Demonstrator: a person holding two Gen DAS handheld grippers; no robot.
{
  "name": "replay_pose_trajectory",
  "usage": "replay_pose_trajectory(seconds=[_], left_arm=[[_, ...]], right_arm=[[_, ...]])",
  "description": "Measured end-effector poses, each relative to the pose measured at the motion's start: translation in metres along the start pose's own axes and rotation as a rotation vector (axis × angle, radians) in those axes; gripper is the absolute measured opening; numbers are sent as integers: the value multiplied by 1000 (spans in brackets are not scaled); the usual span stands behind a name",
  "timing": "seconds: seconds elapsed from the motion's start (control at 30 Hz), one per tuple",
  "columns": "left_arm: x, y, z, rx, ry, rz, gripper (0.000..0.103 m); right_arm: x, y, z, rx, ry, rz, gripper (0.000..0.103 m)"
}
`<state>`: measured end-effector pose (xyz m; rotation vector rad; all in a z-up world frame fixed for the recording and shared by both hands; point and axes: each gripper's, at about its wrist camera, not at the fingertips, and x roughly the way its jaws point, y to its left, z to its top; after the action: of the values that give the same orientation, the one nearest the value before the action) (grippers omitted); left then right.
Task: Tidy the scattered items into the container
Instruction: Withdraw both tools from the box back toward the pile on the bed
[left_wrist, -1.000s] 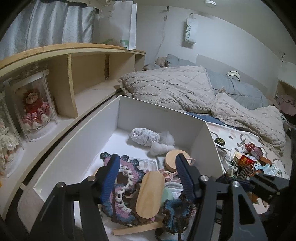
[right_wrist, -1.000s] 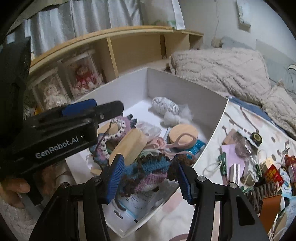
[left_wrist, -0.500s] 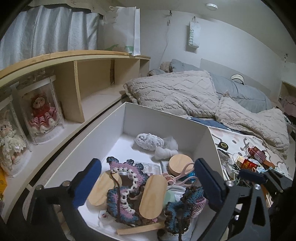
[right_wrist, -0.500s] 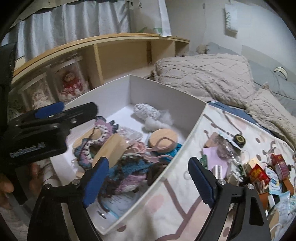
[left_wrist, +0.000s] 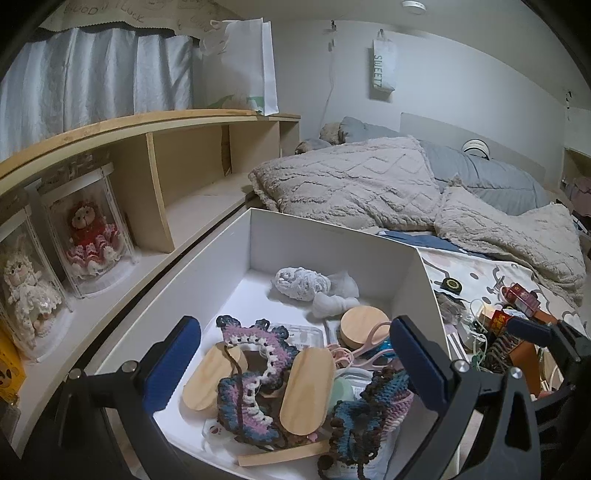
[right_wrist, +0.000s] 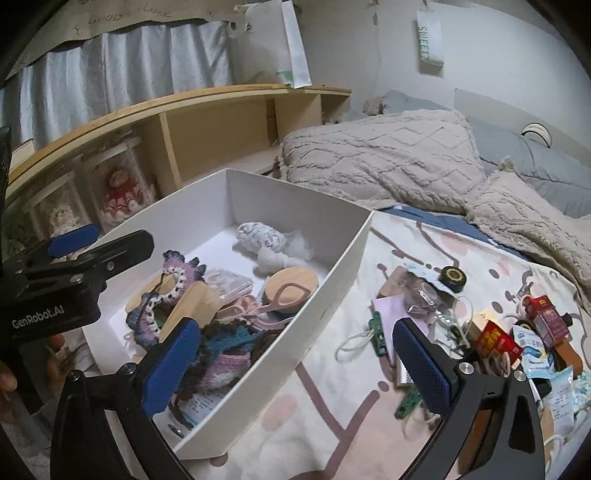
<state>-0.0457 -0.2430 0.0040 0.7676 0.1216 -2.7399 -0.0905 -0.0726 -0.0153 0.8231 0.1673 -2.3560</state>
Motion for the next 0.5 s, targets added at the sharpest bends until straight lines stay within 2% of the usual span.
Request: replay_pose_trajectory(seconds=[0.2,0.5], left_arm=[[-4,-5,2,-8,1,-7,103],[-25,-26,7,19,-51,-41,103]], right_arm=[[-13,-11,1,14,-35,-15,103],[-49,-44,0,41,-91,-88,103]])
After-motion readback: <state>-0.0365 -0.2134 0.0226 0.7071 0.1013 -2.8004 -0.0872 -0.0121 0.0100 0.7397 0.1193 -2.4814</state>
